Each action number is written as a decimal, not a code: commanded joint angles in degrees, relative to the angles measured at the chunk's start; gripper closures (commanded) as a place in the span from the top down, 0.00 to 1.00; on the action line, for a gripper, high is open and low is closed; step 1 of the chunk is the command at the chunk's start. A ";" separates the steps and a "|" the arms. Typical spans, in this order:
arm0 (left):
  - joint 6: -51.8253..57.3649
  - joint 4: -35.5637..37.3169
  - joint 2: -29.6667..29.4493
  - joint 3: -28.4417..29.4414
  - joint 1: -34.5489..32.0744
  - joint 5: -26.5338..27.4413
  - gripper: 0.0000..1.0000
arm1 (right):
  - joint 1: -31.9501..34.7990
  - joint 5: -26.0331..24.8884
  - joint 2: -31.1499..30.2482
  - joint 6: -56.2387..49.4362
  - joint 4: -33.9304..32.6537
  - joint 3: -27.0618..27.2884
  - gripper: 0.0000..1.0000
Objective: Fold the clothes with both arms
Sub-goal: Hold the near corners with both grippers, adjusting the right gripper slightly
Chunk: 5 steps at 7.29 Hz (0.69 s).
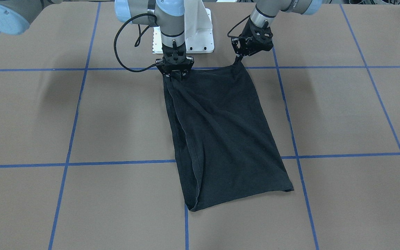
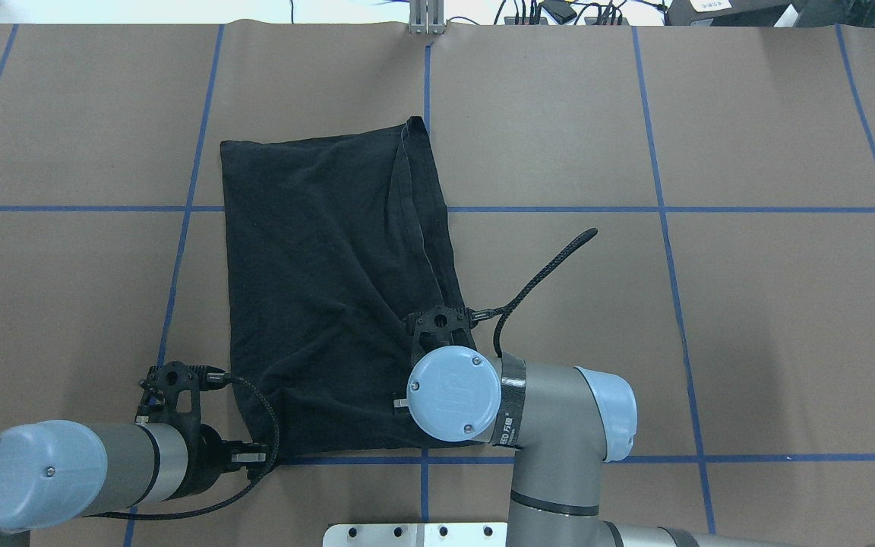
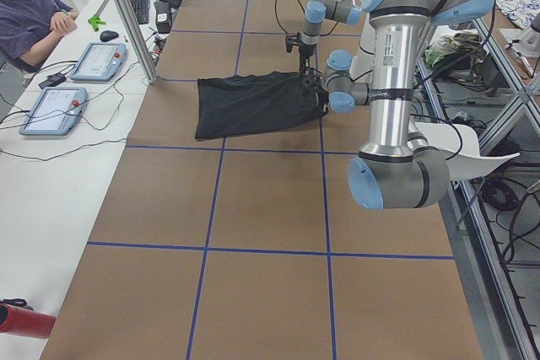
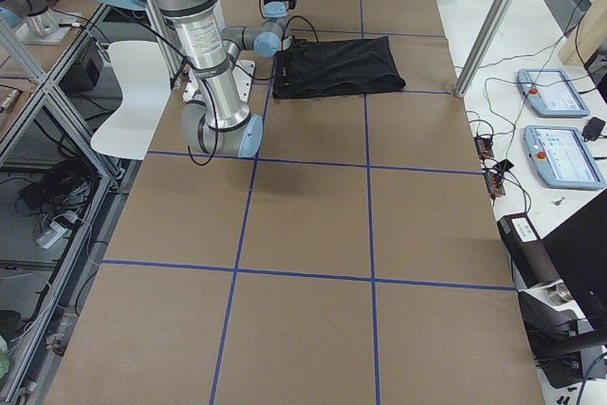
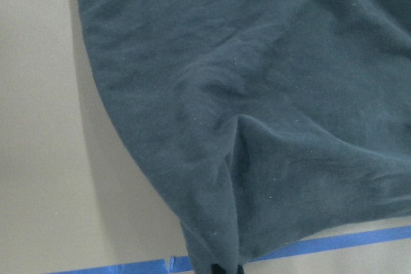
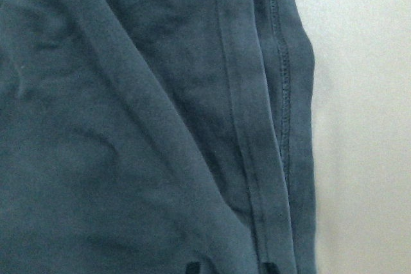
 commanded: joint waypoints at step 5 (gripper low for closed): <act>-0.12 0.00 -0.09 0.07 -0.04 0.03 0.00 | -3.69 -3.05 -3.17 4.93 0.00 1.53 0.94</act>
